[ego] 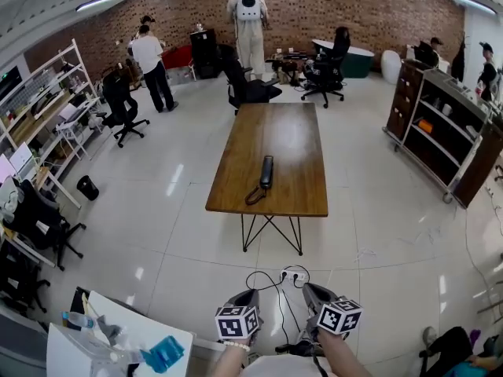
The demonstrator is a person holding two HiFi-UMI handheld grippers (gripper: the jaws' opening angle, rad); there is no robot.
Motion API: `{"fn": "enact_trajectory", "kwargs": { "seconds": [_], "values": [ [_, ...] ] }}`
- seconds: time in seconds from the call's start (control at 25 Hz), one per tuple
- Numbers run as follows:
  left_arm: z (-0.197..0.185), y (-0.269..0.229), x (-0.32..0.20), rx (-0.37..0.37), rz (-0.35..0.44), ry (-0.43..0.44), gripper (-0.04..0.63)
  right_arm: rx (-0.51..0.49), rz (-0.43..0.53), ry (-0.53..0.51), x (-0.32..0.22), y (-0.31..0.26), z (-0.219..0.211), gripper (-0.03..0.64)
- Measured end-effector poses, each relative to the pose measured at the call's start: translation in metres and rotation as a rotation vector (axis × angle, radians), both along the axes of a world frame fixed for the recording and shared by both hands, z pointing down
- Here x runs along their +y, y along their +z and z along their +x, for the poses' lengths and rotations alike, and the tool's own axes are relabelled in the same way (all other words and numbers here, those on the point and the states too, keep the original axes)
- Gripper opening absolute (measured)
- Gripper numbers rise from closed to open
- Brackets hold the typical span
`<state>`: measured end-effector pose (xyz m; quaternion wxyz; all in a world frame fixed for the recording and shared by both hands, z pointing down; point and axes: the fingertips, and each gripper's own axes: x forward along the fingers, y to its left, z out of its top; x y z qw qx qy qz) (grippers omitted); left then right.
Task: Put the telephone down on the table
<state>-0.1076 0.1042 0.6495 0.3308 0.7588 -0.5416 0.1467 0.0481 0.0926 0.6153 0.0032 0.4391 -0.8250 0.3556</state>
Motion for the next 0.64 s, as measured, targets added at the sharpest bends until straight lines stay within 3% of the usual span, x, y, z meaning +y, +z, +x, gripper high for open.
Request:
{"fn": "enact_trajectory", "kwargs": {
  "seconds": [0.64],
  "values": [
    [-0.012, 0.022, 0.064, 0.099, -0.067, 0.060, 0.002, 0.067, -0.029, 0.103, 0.077, 0.002, -0.004, 0.003]
  ]
}}
